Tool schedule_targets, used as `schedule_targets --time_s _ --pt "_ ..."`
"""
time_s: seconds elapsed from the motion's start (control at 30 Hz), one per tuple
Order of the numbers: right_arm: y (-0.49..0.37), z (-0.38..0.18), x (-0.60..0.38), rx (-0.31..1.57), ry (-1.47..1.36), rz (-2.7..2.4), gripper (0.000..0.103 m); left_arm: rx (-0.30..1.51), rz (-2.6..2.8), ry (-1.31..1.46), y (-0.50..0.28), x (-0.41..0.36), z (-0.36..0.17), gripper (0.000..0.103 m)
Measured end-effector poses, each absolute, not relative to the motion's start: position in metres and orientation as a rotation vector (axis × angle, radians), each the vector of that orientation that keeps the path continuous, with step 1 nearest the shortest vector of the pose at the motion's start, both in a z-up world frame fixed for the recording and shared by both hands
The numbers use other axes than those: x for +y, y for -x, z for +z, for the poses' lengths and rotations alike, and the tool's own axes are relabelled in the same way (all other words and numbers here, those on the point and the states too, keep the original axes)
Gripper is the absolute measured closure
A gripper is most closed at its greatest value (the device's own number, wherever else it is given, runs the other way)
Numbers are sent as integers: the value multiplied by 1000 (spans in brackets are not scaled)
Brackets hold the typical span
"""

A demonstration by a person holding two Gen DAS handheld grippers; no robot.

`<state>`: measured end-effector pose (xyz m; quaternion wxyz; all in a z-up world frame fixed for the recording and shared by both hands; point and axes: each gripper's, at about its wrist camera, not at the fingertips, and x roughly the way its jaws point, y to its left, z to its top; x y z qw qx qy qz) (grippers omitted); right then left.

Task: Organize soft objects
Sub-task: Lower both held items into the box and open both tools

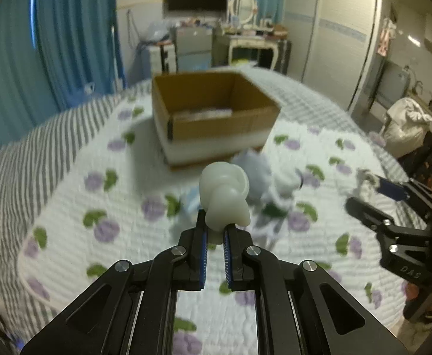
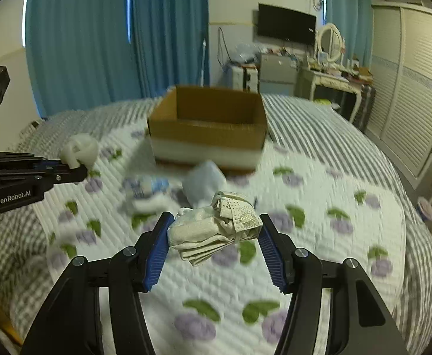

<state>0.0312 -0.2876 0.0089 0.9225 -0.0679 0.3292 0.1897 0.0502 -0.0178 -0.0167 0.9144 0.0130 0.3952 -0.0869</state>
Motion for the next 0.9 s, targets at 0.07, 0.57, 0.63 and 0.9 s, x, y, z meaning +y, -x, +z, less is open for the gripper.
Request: schedule_targets --time_s 0.07,0.57,0.63,0.9 --pt "-43 25 -283 639 145 410 45 779 -185 -35 -61 -22 -1 95" --pt "-218 68 -238 582 54 493 45 729 -142 -96 -215 -28 8 94" --pt "-237 58 -235 611 25 503 45 743 -135 -100 -235 -27 -2 94" --pt "-300 11 -241 705 -88 457 43 755 -134 -131 -272 -30 -36 85"
